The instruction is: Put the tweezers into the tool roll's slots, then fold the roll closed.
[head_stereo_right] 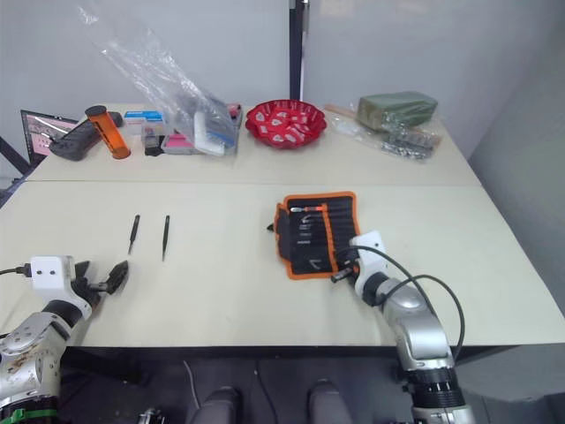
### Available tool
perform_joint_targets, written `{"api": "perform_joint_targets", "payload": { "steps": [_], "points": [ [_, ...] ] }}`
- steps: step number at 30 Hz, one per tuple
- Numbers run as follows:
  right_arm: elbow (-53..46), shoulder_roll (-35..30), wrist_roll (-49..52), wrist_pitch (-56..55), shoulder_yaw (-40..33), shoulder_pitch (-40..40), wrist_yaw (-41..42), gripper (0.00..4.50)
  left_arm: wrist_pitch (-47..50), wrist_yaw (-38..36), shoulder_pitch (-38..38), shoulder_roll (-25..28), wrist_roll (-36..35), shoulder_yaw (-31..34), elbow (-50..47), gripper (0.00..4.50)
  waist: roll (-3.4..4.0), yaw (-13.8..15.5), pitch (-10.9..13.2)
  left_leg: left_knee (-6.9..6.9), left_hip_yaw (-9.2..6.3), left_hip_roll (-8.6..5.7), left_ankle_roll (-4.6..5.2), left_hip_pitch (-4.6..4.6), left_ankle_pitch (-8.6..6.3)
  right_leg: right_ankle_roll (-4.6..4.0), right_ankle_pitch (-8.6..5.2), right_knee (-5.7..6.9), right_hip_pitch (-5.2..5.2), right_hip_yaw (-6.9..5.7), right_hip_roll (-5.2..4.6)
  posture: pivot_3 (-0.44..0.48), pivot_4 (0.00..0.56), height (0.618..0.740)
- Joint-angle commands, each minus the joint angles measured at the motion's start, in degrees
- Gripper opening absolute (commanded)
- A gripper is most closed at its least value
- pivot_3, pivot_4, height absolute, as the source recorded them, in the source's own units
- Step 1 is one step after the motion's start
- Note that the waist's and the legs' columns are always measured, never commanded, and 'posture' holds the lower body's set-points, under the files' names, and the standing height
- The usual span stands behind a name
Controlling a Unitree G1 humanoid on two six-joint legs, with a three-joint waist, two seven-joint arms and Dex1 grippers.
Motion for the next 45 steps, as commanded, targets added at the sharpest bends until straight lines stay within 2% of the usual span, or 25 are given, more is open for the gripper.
{"api": "perform_joint_targets", "payload": {
  "steps": [1,5,9,17,20,24,25,27,38,45],
  "points": [
    [1.8,0.7,-0.4,1.5,3.1,1.3,0.9,0.0,-1.7,0.7,0.3,0.3,-1.3,0.5,-2.2,4.49,0.0,0.0,0.0,0.0,0.0,0.0,0.0,0.0,0.0,0.0,0.0,0.0,0.0,0.0,0.0,0.0,0.15,0.735],
    [1.4,0.8,-0.4,1.7,3.2,1.8,0.9,0.0,-1.5,1.6,-1.2,-0.4,-3.0,0.5,-1.7,4.49,-0.01,0.0,0.0,0.0,0.0,0.0,0.0,0.0,0.0,0.0,-0.01,-0.01,0.0,0.0,0.0,0.0,0.15,0.735],
    [0.5,0.7,-0.3,2.1,3.0,2.1,0.7,0.0,1.8,2.9,-4.2,-1.1,-3.9,-2.6,-5.4,4.49,-0.05,0.2,0.0,0.0,0.0,0.0,0.0,-0.02,0.0,0.0,-0.01,-0.02,0.0,0.0,0.0,0.0,0.15,0.735],
    [-0.7,0.8,-0.3,2.5,2.5,3.2,-0.1,0.0,12.3,14.5,-12.3,-2.8,0.2,-8.4,-5.9,4.49,-0.07,0.0,0.0,-0.07,0.0,0.0,0.0,-0.04,-0.01,0.01,-0.01,-0.07,-0.01,-0.01,0.0,0.0,0.15,0.735],
    [-1.4,0.8,-0.2,2.9,2.4,3.4,-0.5,0.0,14.7,18.8,-14.7,-3.8,0.7,-7.9,-4.7,4.49,-0.09,0.0,0.0,-0.07,0.0,0.0,0.0,-0.08,-0.01,0.02,-0.01,-0.1,-0.02,-0.01,0.0,0.0,0.15,0.735],
    [-1.7,0.7,-0.2,3.1,2.1,3.5,-0.8,0.0,16.0,20.9,-15.4,-3.7,1.2,-7.8,-3.9,4.49,-0.09,0.0,0.0,-0.09,0.0,-0.01,0.0,-0.08,-0.01,0.02,-0.02,-0.1,-0.04,-0.01,0.0,0.0,0.15,0.735],
    [-1.7,0.7,-0.2,3.1,2.0,3.6,-0.8,0.0,16.6,21.1,-15.4,-3.7,1.0,-7.8,-3.8,4.07,-0.09,0.1,0.0,-0.09,0.0,-0.01,0.0,-0.09,-0.01,0.02,-0.02,-0.11,-0.04,-0.01,0.0,0.0,0.15,0.735],
    [-1.8,0.6,-0.3,3.3,2.1,3.6,-0.9,0.0,18.1,21.7,-15.4,-3.7,1.0,-8.0,-3.0,3.72,-0.09,0.1,0.0,-0.09,0.0,-0.01,0.0,-0.09,-0.01,0.02,-0.02,-0.11,-0.04,-0.01,0.0,0.0,0.15,0.735],
    [-2.0,0.6,-0.3,3.7,2.2,2.9,-1.3,0.0,19.1,21.2,-17.3,-3.9,1.4,-9.7,0.2,0.06,-0.08,0.5,0.0,-0.09,0.0,-0.02,-0.01,-0.05,-0.01,0.04,-0.03,-0.17,0.02,-0.01,-0.01,0.0,0.15,0.735],
    [-2.0,0.5,-0.3,4.1,2.2,2.7,-1.4,0.0,12.0,17.4,-23.2,1.4,2.4,-8.7,7.6,0.01,-0.1,0.5,0.0,-0.08,0.0,-0.02,-0.01,-0.06,0.0,0.22,-0.13,-0.17,0.0,-0.02,0.0,0.0,0.15,0.735]
  ]
}}
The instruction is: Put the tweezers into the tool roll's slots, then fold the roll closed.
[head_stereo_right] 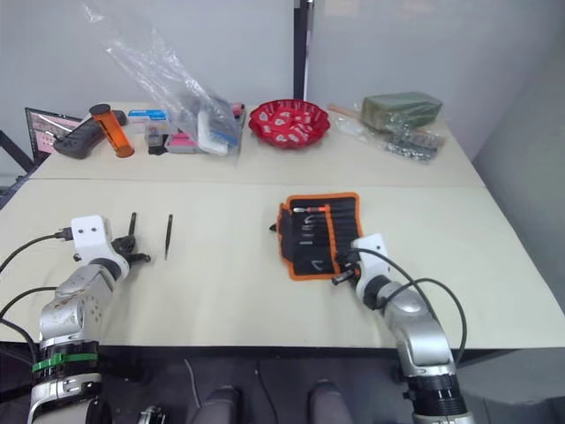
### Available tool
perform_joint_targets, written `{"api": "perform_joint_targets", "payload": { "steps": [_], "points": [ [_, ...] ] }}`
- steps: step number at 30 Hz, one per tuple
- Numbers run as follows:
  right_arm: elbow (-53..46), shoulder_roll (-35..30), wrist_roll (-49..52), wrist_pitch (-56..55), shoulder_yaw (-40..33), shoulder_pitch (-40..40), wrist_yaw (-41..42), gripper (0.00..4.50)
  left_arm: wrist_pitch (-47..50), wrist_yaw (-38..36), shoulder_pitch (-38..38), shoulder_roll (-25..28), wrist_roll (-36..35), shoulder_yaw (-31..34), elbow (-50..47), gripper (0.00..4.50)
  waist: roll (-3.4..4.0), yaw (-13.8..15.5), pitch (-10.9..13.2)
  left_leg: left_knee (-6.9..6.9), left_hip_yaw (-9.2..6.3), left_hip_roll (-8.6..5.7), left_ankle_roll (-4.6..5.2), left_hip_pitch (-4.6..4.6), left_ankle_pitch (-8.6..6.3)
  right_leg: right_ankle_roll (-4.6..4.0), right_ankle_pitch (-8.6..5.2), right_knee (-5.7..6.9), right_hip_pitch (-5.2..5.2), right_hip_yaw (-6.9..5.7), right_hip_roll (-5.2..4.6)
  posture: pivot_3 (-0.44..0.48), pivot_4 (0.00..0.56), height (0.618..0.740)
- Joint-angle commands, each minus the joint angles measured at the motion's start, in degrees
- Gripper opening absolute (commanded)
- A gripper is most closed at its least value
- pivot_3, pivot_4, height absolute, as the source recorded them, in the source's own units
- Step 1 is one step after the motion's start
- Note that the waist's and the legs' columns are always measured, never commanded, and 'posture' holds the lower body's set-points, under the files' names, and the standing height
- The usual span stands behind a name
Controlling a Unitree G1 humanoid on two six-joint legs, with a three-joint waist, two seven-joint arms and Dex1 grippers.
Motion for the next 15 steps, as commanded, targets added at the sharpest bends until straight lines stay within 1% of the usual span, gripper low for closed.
{"api": "perform_joint_targets", "payload": {
  "steps": [1,3,5,8,12,15],
  "points": [
    [1.2,0.2,-0.2,2.5,2.5,0.8,0.5,0.0,-4.9,-2.8,-3.7,3.7,1.1,-0.2,2.6,0.01,-0.03,-0.1,0.0,0.0,0.0,0.0,0.0,-0.02,0.0,0.0,0.0,-0.01,-0.01,0.0,0.0,0.0,0.15,0.735],
    [0.9,0.3,-0.2,2.5,2.1,1.0,0.2,0.0,-8.3,-6.2,-7.3,5.2,1.6,-2.1,4.1,0.01,-0.03,-0.1,0.0,-0.02,0.0,0.0,0.0,-0.09,0.0,-0.03,0.02,0.0,-0.09,0.0,0.0,0.0,0.15,0.735],
    [0.4,0.4,-0.1,2.6,1.9,1.5,-0.1,0.0,-13.5,-13.3,-11.0,6.2,2.2,-6.3,4.6,0.01,-0.06,0.1,0.0,-0.01,0.0,0.0,0.0,-0.17,0.0,-0.05,0.03,0.0,-0.17,-0.01,0.0,0.0,0.15,0.735],
    [-0.1,0.8,-0.3,2.9,2.4,2.0,-0.4,0.0,-17.3,-23.7,-15.2,6.7,1.2,-10.7,6.8,0.01,-0.1,0.5,0.0,0.02,0.0,-0.01,-0.06,-0.26,0.04,-0.1,0.07,-0.02,-0.22,-0.01,-0.01,0.0,0.15,0.735],
    [-2.7,0.9,-0.6,4.4,2.8,1.6,-1.1,0.0,-18.4,-37.7,-20.5,6.8,-0.3,-16.8,7.8,0.01,-0.07,-0.2,0.0,-0.1,0.01,-0.02,-0.06,-0.26,0.04,-0.1,0.06,0.02,-0.31,0.0,0.0,0.0,0.15,0.735],
    [-4.6,1.2,-0.3,5.6,2.9,1.5,-1.9,0.0,-18.2,-46.0,-22.6,6.2,-1.2,-20.7,6.7,0.01,-0.06,-0.5,0.0,-0.13,0.01,-0.02,-0.05,-0.39,0.03,-0.15,0.08,0.02,-0.42,0.01,0.01,0.0,0.15,0.735]
  ]
}}
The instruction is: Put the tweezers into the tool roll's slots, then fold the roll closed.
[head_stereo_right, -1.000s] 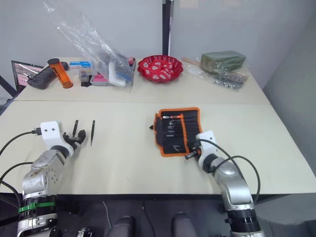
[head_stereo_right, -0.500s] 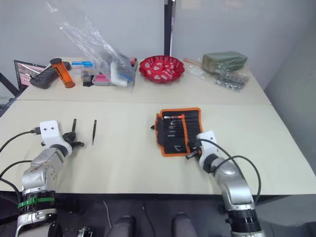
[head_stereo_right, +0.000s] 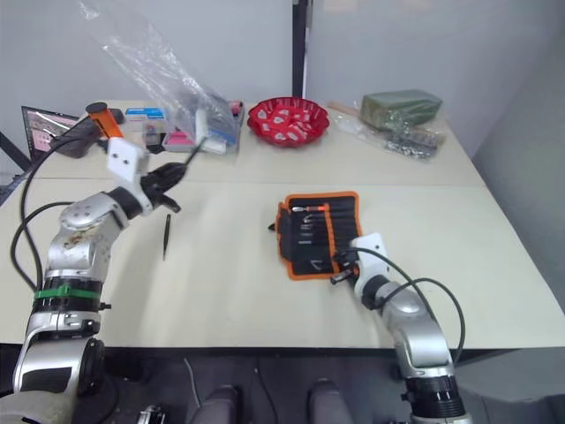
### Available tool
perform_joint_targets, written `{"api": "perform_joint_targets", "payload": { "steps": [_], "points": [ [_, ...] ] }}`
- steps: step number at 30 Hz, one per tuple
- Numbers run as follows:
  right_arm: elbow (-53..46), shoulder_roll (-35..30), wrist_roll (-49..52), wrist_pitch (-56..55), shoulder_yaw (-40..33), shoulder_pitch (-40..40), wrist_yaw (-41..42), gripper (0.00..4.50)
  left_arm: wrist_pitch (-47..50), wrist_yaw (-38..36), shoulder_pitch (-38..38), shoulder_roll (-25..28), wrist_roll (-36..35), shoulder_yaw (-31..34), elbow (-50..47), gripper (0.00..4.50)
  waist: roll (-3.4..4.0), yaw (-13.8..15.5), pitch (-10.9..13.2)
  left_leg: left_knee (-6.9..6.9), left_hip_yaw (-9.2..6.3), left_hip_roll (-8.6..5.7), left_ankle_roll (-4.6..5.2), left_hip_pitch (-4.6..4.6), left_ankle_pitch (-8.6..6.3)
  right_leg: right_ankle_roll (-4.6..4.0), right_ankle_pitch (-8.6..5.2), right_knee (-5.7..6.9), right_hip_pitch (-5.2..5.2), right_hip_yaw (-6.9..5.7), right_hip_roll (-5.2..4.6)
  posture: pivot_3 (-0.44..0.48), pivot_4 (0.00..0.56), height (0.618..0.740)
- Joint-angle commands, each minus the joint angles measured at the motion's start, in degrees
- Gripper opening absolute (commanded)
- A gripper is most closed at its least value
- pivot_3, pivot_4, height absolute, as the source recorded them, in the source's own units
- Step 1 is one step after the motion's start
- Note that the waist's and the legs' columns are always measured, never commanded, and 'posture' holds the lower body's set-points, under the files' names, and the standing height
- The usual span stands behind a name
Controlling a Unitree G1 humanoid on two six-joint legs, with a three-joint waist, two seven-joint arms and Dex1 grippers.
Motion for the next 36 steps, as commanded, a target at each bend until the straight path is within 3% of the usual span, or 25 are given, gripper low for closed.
{"api": "perform_joint_targets", "payload": {
  "steps": [1,6,12,19,27,36],
  "points": [
    [-1.8,0.8,0.1,3.0,2.3,1.2,-0.6,0.0,-1.6,-10.8,-3.1,-0.3,-1.5,-4.5,-2.1,0.01,0.02,0.0,0.0,0.0,0.0,0.0,0.0,-0.06,0.0,-0.03,0.02,-0.01,-0.06,0.0,0.0,0.0,0.15,0.735],
    [-3.6,1.8,-0.1,3.6,2.5,1.7,-2.3,0.0,-7.1,-23.3,-8.6,-2.9,2.5,-14.0,2.1,0.01,0.04,0.3,0.0,0.08,-0.01,0.0,0.01,-0.17,0.0,-0.03,0.01,-0.05,-0.08,0.0,0.0,0.0,0.15,0.735],
    [-6.6,3.6,-0.4,4.8,3.4,2.9,-5.0,0.0,-15.3,-29.9,-13.8,-7.0,8.0,-20.8,9.5,0.01,0.18,-0.1,0.1,0.08,-0.01,-0.01,0.04,-0.19,-0.01,0.06,-0.04,-0.05,-0.11,0.02,0.03,0.0,0.15,0.735],
    [-8.1,4.7,-1.0,5.1,3.2,4.3,-6.8,0.0,-23.5,-28.5,-20.1,-11.2,16.1,-24.9,23.3,0.01,0.21,0.1,0.2,0.15,-0.01,-0.01,0.05,-0.3,-0.01,0.15,-0.09,-0.07,-0.15,0.02,0.03,0.0,0.15,0.735],
    [-9.0,4.7,-1.0,5.3,2.6,5.4,-7.5,0.0,-29.5,-24.4,-22.2,-15.2,22.8,-27.1,31.1,0.01,0.22,0.3,0.2,0.16,-0.01,-0.02,0.05,-0.33,-0.01,0.19,-0.11,-0.07,-0.15,0.02,0.03,0.0,0.15,0.735],
    [-9.2,4.7,-1.0,5.4,2.7,5.7,-7.6,0.0,-29.9,-23.0,-23.7,-14.7,26.1,-26.5,36.1,0.01,0.23,0.2,0.2,0.16,-0.01,-0.02,0.05,-0.33,-0.01,0.25,-0.14,-0.05,-0.15,0.02,0.03,0.0,0.15,0.735]
  ]
}}
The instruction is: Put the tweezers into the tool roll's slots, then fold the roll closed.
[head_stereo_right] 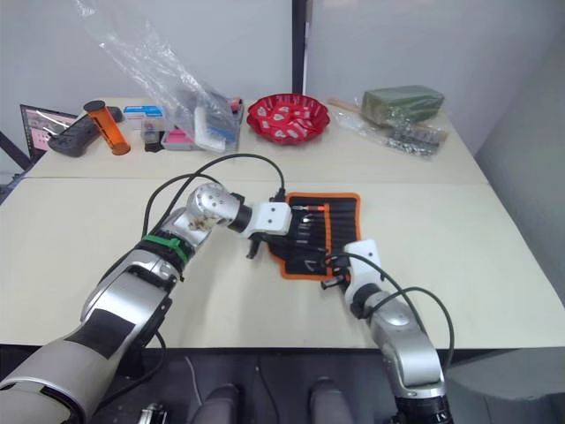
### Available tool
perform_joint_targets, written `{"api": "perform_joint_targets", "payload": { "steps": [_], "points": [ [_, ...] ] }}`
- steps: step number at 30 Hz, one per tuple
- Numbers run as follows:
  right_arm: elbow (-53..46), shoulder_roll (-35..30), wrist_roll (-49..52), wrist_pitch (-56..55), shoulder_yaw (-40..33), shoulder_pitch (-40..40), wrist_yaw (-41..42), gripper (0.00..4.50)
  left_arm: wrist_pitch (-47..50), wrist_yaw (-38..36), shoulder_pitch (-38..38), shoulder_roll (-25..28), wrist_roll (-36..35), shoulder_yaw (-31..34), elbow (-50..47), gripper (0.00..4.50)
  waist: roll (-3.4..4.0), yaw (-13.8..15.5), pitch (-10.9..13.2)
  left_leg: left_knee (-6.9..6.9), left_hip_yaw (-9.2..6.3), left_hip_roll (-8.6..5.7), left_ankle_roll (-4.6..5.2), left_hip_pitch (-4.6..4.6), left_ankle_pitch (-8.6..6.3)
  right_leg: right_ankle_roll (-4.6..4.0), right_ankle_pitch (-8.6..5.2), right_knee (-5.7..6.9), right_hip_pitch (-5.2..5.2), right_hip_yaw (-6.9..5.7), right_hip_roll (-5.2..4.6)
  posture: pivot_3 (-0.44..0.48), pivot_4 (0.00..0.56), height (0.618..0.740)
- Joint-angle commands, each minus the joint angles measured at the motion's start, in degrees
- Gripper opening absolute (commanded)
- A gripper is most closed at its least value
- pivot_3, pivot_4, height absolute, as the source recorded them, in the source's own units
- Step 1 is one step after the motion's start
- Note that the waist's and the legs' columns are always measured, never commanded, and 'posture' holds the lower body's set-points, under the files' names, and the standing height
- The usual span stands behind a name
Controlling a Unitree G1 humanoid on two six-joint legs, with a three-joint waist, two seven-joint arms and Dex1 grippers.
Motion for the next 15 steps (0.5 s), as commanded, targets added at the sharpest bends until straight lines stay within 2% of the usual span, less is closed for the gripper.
{"api": "perform_joint_targets", "payload": {
  "steps": [1,10,15],
  "points": [
    [-0.3,0.1,0.1,1.0,1.1,0.9,0.0,0.0,-0.3,0.3,-1.3,0.6,0.6,0.8,0.6,0.01,0.0,0.0,0.0,0.0,0.0,0.0,0.0,0.0,0.0,0.0,0.0,0.01,0.0,0.0,0.0,0.0,0.15,0.735],
    [0.4,0.2,0.1,0.7,1.2,0.6,0.2,0.0,1.2,1.2,-0.7,-1.2,1.0,0.9,0.2,0.01,0.0,0.1,0.0,0.01,0.0,0.0,0.0,0.0,0.0,0.0,0.0,0.01,0.0,0.0,0.0,0.0,0.15,0.735],
    [0.4,0.5,0.2,0.6,1.2,0.7,0.0,0.0,2.5,3.8,-1.6,-4.2,1.1,1.5,1.1,0.01,0.0,0.1,0.0,0.02,0.0,0.0,0.0,0.0,0.0,0.0,0.0,0.03,0.0,0.0,0.0,0.0,0.15,0.735]
  ]
}}
